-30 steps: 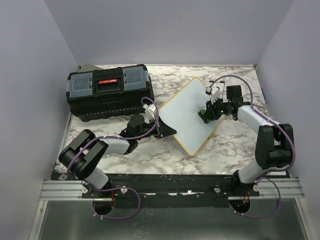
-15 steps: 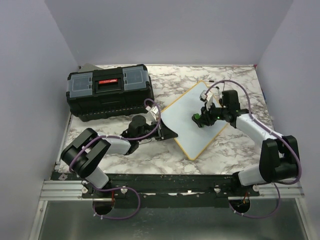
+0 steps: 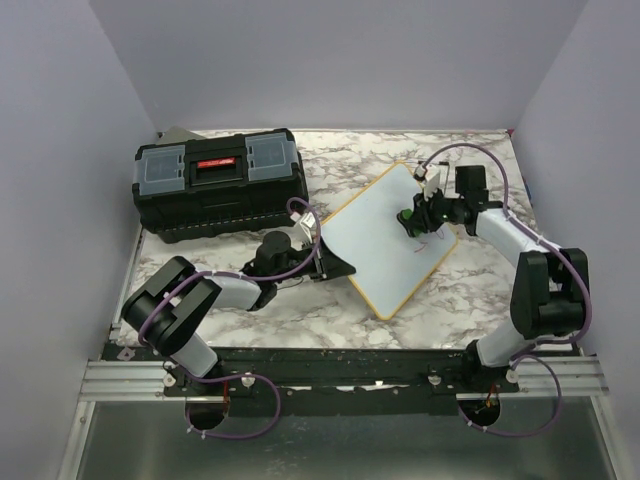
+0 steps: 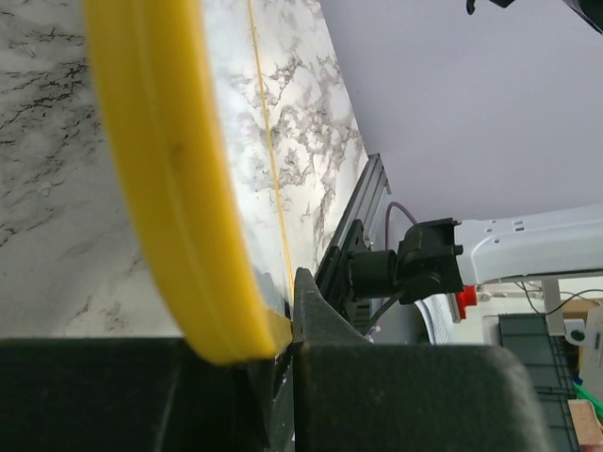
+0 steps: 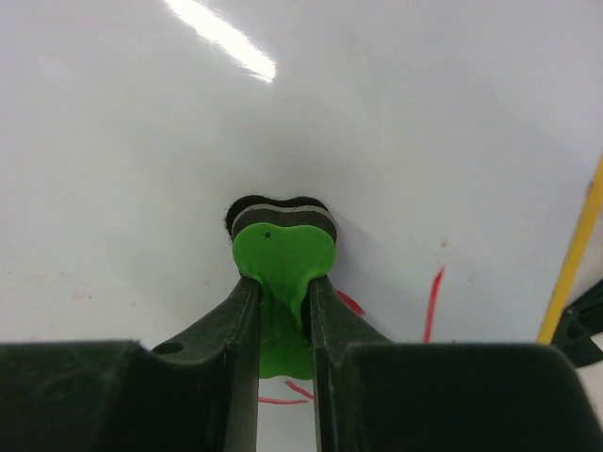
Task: Erase the whiteboard
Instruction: Erase the whiteboard at the center of the board.
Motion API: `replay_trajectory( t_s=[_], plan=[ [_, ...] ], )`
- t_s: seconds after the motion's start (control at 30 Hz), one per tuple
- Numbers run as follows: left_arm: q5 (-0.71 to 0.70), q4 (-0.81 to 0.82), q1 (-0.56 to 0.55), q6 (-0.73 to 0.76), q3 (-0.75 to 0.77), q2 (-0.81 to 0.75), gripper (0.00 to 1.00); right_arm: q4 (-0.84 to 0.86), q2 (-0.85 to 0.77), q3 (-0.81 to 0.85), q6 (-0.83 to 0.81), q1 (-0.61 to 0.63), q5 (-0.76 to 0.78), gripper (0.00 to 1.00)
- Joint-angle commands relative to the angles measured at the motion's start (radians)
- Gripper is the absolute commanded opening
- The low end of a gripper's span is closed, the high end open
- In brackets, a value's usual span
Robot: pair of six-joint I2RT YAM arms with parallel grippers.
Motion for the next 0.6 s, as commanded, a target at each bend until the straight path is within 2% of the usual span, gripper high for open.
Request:
replay_trajectory(
  t_s=[0.0,0.17,0.3,0.43,0.57],
  plan=[
    [0.101,0.117,-0.018,0.028,0.013,-0.032,0.00,-0.021,-0.033,-0.030,-0.028,0.102,-0.085,0.01],
    [0.087,0.119,-0.017,0.030,0.009,-0.039,0.00,-0.140,-0.165,-0.160,-0.153,0.146,-0.162,0.01],
    [0.086,0.133,-0.017,0.027,0.005,-0.034,0.00,-0.122,-0.232,-0.236,-0.150,0.109,-0.019,0.01],
    [0.087,0.144,-0.017,0.026,-0.001,-0.037,0.00,-0.116,-0.177,-0.158,-0.121,0.006,-0.003,0.01],
    [0.089,0.142,-0.017,0.030,-0.009,-0.043,0.00,-0.071,-0.087,-0.053,-0.066,-0.008,0.035,0.01]
  ],
)
